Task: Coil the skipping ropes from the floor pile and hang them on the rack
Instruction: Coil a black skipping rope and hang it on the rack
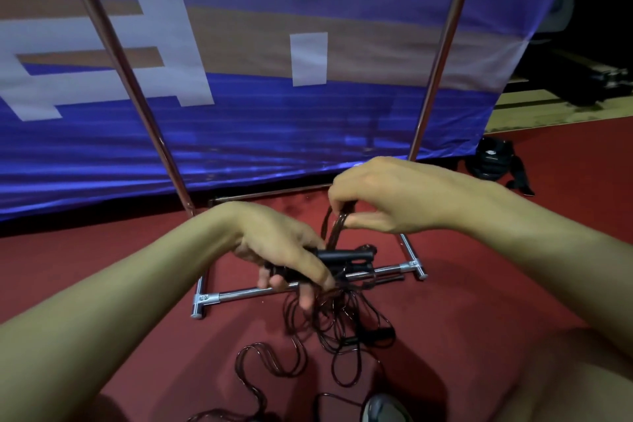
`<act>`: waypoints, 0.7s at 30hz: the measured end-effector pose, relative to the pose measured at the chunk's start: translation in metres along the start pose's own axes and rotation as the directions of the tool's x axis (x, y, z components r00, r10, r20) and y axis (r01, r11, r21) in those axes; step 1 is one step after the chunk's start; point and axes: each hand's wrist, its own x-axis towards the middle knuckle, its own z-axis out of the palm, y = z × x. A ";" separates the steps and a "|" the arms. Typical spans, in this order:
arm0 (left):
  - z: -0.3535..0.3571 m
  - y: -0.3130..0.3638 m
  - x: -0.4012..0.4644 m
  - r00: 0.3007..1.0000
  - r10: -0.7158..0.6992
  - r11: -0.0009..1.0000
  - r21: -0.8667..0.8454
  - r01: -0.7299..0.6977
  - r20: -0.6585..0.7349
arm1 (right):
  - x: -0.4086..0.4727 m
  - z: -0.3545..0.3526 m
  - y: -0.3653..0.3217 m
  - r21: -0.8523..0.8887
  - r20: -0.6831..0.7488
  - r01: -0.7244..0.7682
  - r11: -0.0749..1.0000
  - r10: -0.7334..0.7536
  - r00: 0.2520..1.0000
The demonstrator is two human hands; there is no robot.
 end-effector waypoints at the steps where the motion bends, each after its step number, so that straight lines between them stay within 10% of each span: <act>1: -0.001 -0.002 0.001 0.999 -0.016 0.999 -0.049 0.014 -0.032 | -0.001 -0.001 -0.002 -0.027 0.021 -0.012 1.000 0.012 1.000; 7: -0.003 -0.009 -0.002 0.981 0.014 0.942 -0.325 -0.078 -0.196 | -0.005 -0.006 -0.010 0.120 -0.015 -0.114 0.986 0.116 0.993; 17: -0.023 -0.016 -0.013 0.908 0.213 0.582 -0.700 -0.414 -0.361 | -0.003 0.000 -0.014 -0.290 -0.198 -0.161 0.943 0.106 0.974; 21: -0.041 -0.007 -0.010 0.837 0.188 0.579 -0.630 -0.518 -0.515 | 0.001 0.016 -0.001 -0.038 -0.292 -0.198 0.980 0.178 0.940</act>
